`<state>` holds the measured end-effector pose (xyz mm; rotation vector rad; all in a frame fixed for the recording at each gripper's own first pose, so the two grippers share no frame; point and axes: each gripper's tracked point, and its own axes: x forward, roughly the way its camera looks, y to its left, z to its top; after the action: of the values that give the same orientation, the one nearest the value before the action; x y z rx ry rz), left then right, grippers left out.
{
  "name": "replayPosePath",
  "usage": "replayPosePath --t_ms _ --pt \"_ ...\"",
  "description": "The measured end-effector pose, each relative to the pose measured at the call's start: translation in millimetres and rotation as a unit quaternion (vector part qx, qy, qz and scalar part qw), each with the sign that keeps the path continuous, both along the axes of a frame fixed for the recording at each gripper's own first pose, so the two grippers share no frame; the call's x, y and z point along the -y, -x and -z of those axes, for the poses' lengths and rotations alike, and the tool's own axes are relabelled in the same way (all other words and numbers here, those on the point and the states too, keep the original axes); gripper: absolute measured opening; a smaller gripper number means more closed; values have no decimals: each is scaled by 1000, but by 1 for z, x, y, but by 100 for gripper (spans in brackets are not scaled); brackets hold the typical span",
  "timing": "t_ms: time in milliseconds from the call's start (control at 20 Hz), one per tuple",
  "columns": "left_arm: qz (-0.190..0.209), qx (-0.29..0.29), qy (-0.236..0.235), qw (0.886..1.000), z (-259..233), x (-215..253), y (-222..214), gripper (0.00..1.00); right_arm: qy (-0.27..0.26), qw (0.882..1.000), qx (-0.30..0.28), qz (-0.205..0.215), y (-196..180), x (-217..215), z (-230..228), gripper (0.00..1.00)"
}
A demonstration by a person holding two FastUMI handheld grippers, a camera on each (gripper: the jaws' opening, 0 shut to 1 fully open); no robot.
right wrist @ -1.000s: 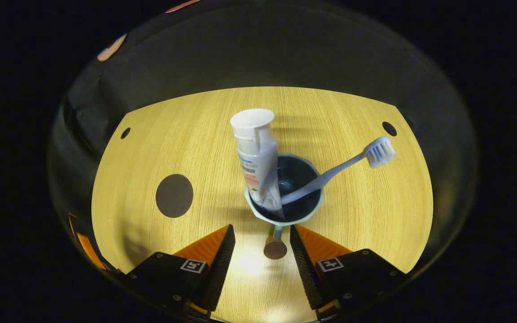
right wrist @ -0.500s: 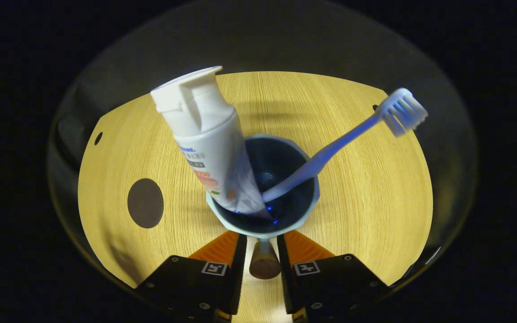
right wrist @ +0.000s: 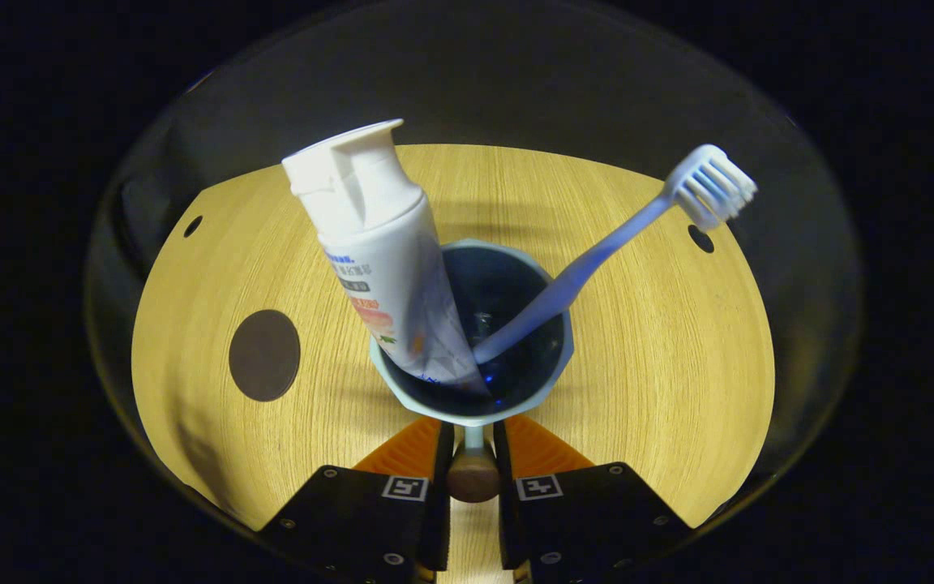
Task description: Put the toothbrush and toothpaste on the desktop into the cup, then pick up the cup and place it on the coaster on the desktop.
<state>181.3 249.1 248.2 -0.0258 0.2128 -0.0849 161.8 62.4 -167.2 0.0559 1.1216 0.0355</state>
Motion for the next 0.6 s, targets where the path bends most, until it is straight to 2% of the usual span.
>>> replayPosePath --t_ms 150,200,250,600 --pt "0 -1 -2 1000 -1 -2 6 98 -21 999 13 -26 -3 -3 3 25" --pt "-1 -2 -1 1000 1 -3 7 98 -19 999 19 -37 -4 -3 3 29" --pt "-5 -4 3 1000 2 -4 8 98 -17 998 25 -49 -6 -1 3 24" --pt "-33 -25 0 999 13 -20 16 98 -26 991 50 -119 -9 -4 2 25"
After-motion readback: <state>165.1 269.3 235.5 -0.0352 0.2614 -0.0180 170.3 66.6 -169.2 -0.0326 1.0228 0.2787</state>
